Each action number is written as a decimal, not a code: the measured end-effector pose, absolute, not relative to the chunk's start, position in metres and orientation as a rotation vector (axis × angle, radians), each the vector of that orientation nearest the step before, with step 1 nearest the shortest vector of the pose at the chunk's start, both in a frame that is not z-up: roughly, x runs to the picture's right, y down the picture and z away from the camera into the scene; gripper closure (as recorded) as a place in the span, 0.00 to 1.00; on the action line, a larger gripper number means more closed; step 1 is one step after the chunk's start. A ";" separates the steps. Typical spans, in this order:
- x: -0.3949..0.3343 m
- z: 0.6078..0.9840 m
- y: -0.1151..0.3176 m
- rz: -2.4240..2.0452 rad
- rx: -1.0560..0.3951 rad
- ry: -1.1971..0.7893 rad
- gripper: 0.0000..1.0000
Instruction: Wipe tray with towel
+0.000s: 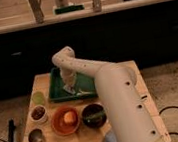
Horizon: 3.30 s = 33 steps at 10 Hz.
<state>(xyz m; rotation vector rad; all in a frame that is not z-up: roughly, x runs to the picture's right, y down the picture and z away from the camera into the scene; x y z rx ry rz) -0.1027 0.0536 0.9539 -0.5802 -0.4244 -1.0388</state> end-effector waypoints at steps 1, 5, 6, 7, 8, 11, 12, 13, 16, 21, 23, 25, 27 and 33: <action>-0.088 0.951 0.054 -1.024 -0.592 -0.418 1.00; -0.039 0.958 0.039 -0.917 -0.623 -0.364 1.00; -0.032 0.963 0.036 -0.897 -0.628 -0.356 1.00; -0.029 0.969 0.029 -0.873 -0.627 -0.352 1.00; -0.030 0.977 0.024 -0.858 -0.624 -0.356 1.00; -0.044 0.984 0.019 -0.855 -0.609 -0.388 1.00; -0.048 0.985 0.018 -0.855 -0.604 -0.400 1.00; -0.054 0.986 0.018 -0.858 -0.598 -0.411 1.00; -0.070 0.983 0.022 -0.865 -0.593 -0.433 1.00; -0.073 0.982 0.023 -0.865 -0.594 -0.439 1.00; -0.074 0.982 0.024 -0.865 -0.594 -0.440 1.00; -0.073 0.982 0.024 -0.865 -0.594 -0.440 1.00; -0.073 0.982 0.024 -0.865 -0.594 -0.440 1.00; -0.073 0.982 0.024 -0.865 -0.594 -0.440 1.00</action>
